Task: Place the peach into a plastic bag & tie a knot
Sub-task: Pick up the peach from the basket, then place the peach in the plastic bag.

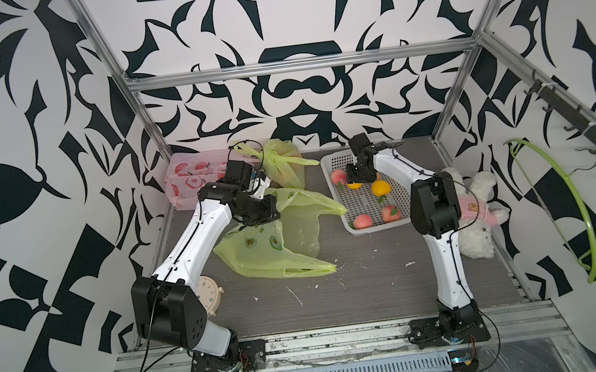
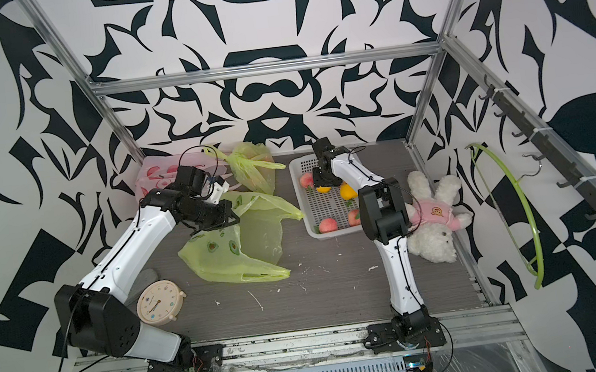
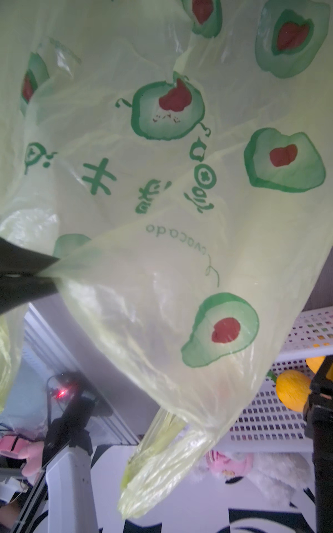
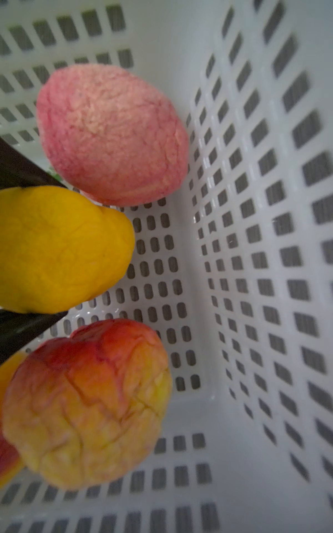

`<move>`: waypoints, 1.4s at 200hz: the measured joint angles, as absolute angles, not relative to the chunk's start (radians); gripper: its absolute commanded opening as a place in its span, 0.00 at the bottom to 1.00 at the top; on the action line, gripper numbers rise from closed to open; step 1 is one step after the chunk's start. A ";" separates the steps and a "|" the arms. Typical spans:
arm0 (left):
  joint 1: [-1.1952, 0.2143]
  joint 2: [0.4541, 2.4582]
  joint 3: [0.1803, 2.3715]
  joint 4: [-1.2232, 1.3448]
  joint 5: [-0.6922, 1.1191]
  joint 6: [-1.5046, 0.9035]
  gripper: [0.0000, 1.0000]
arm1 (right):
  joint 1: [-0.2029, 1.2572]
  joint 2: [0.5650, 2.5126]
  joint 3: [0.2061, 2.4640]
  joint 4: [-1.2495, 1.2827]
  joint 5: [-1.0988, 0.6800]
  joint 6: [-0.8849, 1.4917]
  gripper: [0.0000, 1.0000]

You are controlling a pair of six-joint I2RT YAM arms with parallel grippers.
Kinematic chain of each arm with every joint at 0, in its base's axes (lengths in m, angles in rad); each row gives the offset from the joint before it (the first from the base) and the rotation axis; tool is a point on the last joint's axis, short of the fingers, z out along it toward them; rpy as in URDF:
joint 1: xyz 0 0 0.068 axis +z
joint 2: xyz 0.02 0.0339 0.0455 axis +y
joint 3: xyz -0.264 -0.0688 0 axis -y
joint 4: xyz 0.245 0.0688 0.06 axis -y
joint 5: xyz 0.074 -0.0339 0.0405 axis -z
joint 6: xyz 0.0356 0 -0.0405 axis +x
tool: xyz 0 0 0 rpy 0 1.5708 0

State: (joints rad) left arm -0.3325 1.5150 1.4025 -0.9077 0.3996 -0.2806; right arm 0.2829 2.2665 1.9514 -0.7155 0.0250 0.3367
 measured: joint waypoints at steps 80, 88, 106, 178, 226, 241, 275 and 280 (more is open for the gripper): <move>-0.320 1.567 1.437 -0.788 0.519 -0.364 0.00 | 0.333 1.594 1.619 -0.678 -0.202 0.355 0.31; -0.320 1.567 1.438 -0.781 0.523 -0.372 0.00 | 0.363 1.536 1.620 -0.673 -0.222 0.350 0.31; -0.318 1.567 1.441 -0.762 0.533 -0.387 0.00 | 0.465 1.448 1.635 -0.682 -0.267 0.331 0.31; -0.310 1.570 1.449 -0.691 0.582 -0.457 0.00 | 0.648 1.651 1.676 -0.759 -0.316 0.315 0.60; -0.307 1.570 1.446 -0.619 0.632 -0.506 0.00 | 0.646 1.728 1.676 -0.759 -0.327 0.322 0.83; -0.305 1.570 1.436 -0.598 0.636 -0.514 0.00 | 0.646 1.689 1.670 -0.754 -0.318 0.321 0.83; -0.291 1.570 1.412 -0.577 0.638 -0.522 0.00 | 0.570 1.459 1.575 -0.730 -0.290 0.318 0.75; -0.287 1.570 1.407 -0.572 0.640 -0.524 0.00 | 0.536 1.417 1.553 -0.723 -0.289 0.323 0.76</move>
